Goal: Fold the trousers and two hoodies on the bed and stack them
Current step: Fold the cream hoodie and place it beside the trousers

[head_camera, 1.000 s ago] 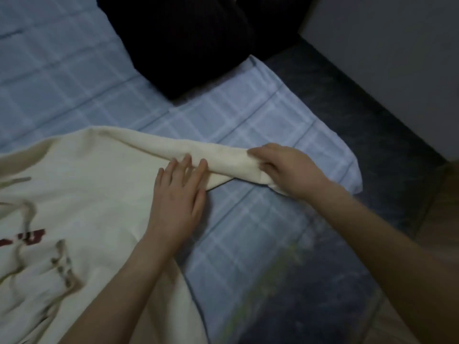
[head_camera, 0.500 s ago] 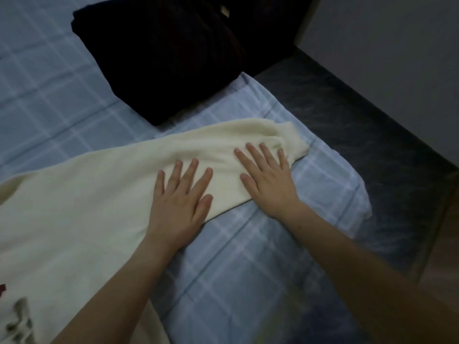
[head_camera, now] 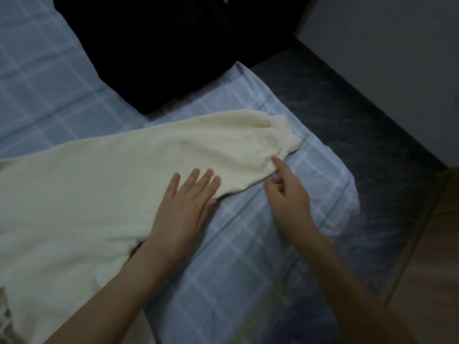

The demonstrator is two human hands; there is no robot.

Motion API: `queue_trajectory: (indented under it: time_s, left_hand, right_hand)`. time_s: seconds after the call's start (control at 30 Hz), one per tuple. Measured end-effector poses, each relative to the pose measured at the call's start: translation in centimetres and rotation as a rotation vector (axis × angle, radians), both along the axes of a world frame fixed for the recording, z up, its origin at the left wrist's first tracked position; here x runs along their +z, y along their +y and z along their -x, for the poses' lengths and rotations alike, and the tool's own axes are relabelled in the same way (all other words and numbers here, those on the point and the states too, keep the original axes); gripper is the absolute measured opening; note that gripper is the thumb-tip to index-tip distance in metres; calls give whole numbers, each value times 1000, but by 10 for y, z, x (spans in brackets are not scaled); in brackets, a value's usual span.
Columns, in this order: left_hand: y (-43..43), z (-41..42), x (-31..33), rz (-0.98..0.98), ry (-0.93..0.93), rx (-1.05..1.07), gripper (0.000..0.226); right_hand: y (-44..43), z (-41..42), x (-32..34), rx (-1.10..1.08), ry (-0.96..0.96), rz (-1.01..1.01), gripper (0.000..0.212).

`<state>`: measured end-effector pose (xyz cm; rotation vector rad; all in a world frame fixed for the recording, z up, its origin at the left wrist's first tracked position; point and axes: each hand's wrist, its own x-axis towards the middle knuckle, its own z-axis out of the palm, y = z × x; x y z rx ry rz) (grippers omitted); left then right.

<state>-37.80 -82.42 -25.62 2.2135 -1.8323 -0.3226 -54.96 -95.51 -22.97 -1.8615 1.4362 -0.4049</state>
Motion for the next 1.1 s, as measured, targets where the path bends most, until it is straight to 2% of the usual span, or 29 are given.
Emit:
queue_trajectory:
  time_s: [0.1,0.17,0.23,0.3,0.37,0.43,0.5,0.6,0.7,0.77,0.93,1.1]
  left_hand:
    - [9,2,-3,-51,17,-29,59]
    - [8,-1,0,-51,78,-12,62]
    - [9,-7,5,-38,73,23,61]
    - [16,-17,9,-22,20,93,61]
    - [28,-31,12,4,-20,210,60]
    - [45,-49,12,30,-63,334,58]
    - [68,-68,4,25,-110,433,55]
    - [99,-81,-9,-85,-102,537,57]
    - [103,-76,-14,-144,-105,542,61]
    - [103,-77,-11,-141,-69,524,62]
    - [145,-90,14,67,52,539,58]
    - [246,-107,44,210,-52,664,55]
  right_hand:
    - [-4,-11,4,27,37,-30,58]
    - [-6,-28,2,53,167,29,66]
    - [-8,-48,-1,-56,167,31,75]
    - [-11,-60,-1,-215,-23,-14,79]
    - [-18,-63,-1,-313,-341,-115,76]
    - [-22,-63,3,-353,-664,-300,73]
    - [-23,-62,9,-301,-753,-353,71]
    - [-18,-60,20,-136,-683,-182,67]
    - [-6,-67,34,-18,-623,-59,65]
    - [10,-78,42,35,-648,-53,64]
    - [74,-120,49,215,-758,-197,67]
    - [152,-155,47,327,-836,-470,68]
